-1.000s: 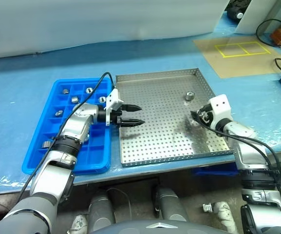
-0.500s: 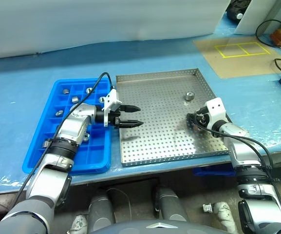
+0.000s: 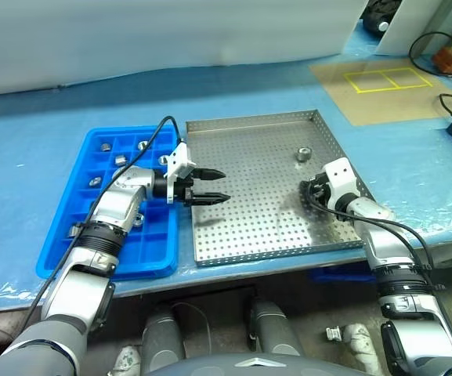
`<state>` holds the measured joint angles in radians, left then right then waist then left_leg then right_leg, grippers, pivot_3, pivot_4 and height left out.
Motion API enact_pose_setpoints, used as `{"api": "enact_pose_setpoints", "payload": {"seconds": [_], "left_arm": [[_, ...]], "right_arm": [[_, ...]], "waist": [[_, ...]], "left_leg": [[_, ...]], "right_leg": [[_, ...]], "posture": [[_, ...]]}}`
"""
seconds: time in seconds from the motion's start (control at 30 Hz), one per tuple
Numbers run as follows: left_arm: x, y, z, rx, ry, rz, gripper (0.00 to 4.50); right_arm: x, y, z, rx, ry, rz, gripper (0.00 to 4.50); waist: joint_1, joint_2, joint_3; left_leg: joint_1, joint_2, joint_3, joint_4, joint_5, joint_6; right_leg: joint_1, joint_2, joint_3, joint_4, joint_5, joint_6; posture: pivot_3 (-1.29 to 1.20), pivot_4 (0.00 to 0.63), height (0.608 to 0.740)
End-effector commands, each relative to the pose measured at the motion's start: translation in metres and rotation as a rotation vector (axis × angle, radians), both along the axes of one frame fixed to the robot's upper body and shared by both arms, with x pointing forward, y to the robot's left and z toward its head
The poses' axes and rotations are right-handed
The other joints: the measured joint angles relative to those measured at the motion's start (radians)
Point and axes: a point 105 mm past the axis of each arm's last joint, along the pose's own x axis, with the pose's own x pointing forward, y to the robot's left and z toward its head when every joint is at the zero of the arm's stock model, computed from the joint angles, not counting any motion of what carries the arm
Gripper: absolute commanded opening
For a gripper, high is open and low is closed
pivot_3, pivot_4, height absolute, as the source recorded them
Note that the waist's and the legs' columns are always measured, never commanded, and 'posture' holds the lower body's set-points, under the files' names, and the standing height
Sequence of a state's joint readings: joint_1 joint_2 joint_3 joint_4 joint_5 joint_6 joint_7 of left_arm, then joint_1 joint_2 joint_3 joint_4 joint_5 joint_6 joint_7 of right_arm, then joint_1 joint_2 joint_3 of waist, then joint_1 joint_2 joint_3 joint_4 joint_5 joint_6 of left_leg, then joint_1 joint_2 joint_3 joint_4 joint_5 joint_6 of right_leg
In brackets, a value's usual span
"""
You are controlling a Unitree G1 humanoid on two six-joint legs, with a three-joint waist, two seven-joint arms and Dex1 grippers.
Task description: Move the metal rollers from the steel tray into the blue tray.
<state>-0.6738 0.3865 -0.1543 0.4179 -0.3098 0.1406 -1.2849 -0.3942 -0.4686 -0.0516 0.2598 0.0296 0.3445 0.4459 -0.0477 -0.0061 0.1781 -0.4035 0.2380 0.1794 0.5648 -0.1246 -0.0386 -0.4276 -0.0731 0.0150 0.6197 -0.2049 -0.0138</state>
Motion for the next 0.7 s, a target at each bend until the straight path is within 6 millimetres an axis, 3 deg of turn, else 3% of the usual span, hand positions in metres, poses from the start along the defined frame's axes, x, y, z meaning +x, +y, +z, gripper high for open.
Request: {"api": "enact_pose_setpoints", "payload": {"seconds": [0.03,0.17,0.27,0.43,0.53,0.7], "left_arm": [[0.002,0.01,0.015,-0.021,-0.048,0.032,3.26],[0.004,0.023,0.017,-0.003,-0.057,0.068,3.26],[0.009,0.044,0.018,0.047,-0.093,0.139,3.26],[0.005,0.073,0.021,0.068,-0.104,0.238,3.26],[-0.001,0.09,0.023,0.074,-0.119,0.322,3.26],[-0.014,0.116,0.027,0.084,-0.129,0.444,3.26]], "right_arm": [[0.008,0.013,0.017,-0.037,-0.053,0.052,1.66],[0.011,0.044,0.047,-0.007,-0.118,0.18,1.66],[0.012,0.083,0.076,0.004,-0.178,0.359,1.66],[0.015,0.138,0.09,-0.042,-0.223,0.571,1.66],[0.009,0.184,0.101,-0.014,-0.249,0.74,1.66],[0.0,0.232,0.105,0.031,-0.249,0.905,1.66]], "waist": [[-0.001,0.0,0.0],[0.001,0.0,0.0],[0.002,0.001,0.0],[0.019,0.001,0.0],[0.036,0.001,0.001],[0.073,0.001,0.001]], "left_leg": [[0.0,0.0,0.0,0.0,0.0,0.0],[-0.003,0.0,0.0,-0.002,0.0,0.0],[-0.006,0.0,0.0,-0.004,0.0,0.0],[-0.007,0.001,0.001,-0.008,0.0,-0.001],[-0.007,0.001,0.001,-0.008,0.0,-0.001],[-0.007,0.002,0.0,-0.01,0.002,-0.004]], "right_leg": [[-0.001,0.0,0.0,0.0,0.0,0.001],[-0.005,0.0,0.001,0.001,0.001,0.0],[-0.01,0.0,0.001,0.001,0.002,-0.001],[-0.011,0.001,-0.001,-0.001,0.002,-0.001],[-0.012,0.0,-0.002,-0.001,0.002,-0.001],[-0.012,0.0,-0.005,0.0,0.002,-0.001]], "posture": [[-0.41,0.15,0.74],[-0.36,0.15,0.74],[-0.31,0.15,0.74],[-0.2,0.15,0.74],[-0.13,0.15,0.74],[-0.01,0.15,0.74]]}}
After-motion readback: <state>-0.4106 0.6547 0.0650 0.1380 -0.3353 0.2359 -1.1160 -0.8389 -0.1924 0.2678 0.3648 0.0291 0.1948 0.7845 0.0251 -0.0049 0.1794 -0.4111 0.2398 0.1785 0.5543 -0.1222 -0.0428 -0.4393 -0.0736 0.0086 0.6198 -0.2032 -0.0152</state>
